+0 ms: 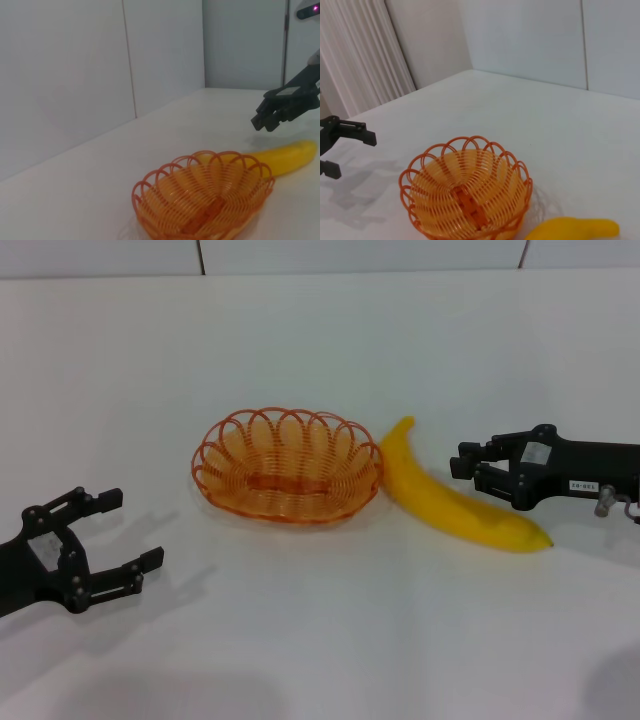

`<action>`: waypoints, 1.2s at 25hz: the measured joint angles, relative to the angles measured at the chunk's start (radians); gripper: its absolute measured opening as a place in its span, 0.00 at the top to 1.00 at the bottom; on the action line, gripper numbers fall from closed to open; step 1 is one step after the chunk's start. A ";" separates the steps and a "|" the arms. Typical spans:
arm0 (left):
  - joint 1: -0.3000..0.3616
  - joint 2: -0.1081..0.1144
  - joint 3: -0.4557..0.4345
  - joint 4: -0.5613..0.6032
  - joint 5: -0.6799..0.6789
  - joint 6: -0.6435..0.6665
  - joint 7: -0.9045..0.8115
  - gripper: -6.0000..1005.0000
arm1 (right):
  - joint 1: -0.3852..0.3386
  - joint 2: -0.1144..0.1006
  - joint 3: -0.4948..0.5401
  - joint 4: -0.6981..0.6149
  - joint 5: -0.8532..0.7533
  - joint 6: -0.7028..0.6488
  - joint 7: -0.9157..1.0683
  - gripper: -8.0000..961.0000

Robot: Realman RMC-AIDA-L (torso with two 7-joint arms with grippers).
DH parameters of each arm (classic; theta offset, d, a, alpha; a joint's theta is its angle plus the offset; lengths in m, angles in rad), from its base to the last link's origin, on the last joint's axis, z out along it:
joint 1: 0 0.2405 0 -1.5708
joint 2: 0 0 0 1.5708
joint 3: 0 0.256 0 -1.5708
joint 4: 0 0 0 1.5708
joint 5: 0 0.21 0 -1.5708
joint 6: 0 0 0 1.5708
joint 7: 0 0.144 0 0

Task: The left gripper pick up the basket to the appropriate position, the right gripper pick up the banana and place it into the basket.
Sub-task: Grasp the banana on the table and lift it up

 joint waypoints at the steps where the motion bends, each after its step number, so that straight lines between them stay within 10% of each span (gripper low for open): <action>1: 0.000 0.000 0.000 0.000 0.000 0.000 0.000 0.13 | 0.000 0.000 0.000 0.000 0.000 0.000 0.000 0.70; 12: 0.000 -0.001 -0.003 0.000 0.000 -0.003 0.000 0.13 | 0.003 -0.001 -0.001 0.004 0.025 -0.003 -0.002 0.62; 23: 0.000 -0.004 -0.003 0.000 0.000 -0.007 0.010 0.13 | 0.002 -0.040 -0.001 0.031 0.024 -0.004 0.055 0.16; 30: -0.004 -0.004 -0.012 -0.010 0.000 -0.008 0.012 0.12 | 0.001 -0.035 -0.022 0.046 0.017 0.003 0.051 0.06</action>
